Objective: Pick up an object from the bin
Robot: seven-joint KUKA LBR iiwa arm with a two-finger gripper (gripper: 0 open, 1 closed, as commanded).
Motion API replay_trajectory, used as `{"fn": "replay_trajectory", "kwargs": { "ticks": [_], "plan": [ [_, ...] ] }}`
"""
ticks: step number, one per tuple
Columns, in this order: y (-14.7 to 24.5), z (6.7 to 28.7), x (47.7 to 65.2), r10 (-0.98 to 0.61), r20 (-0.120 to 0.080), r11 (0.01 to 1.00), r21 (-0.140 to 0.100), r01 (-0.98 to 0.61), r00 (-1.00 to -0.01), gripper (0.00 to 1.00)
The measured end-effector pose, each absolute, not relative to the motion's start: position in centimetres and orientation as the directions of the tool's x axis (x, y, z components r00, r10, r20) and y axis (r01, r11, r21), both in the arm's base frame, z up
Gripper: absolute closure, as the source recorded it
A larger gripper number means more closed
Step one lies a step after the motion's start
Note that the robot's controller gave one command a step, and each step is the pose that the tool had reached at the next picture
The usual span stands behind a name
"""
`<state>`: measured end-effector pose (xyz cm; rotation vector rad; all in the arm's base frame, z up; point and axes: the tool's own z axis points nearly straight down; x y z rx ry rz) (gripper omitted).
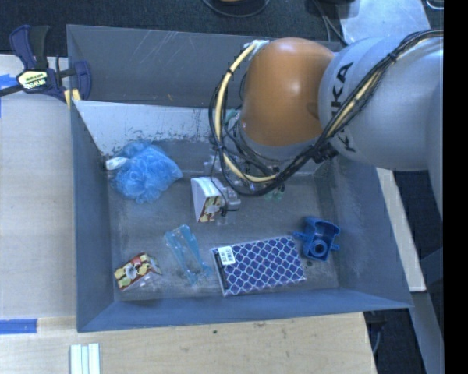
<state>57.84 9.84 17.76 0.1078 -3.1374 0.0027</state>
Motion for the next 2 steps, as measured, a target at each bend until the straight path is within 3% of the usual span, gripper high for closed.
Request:
{"fn": "replay_trajectory", "kwargs": {
  "ticks": [1, 2],
  "plan": [
    [6.8, 9.3, 57.7, -0.07, -0.005, 0.998, -0.001, -0.07, -0.998, 1.0],
    [7.3, 16.9, 57.4, -0.079, 0.003, 0.997, -0.002, -0.079, -0.997, 1.0]
  ]
}}
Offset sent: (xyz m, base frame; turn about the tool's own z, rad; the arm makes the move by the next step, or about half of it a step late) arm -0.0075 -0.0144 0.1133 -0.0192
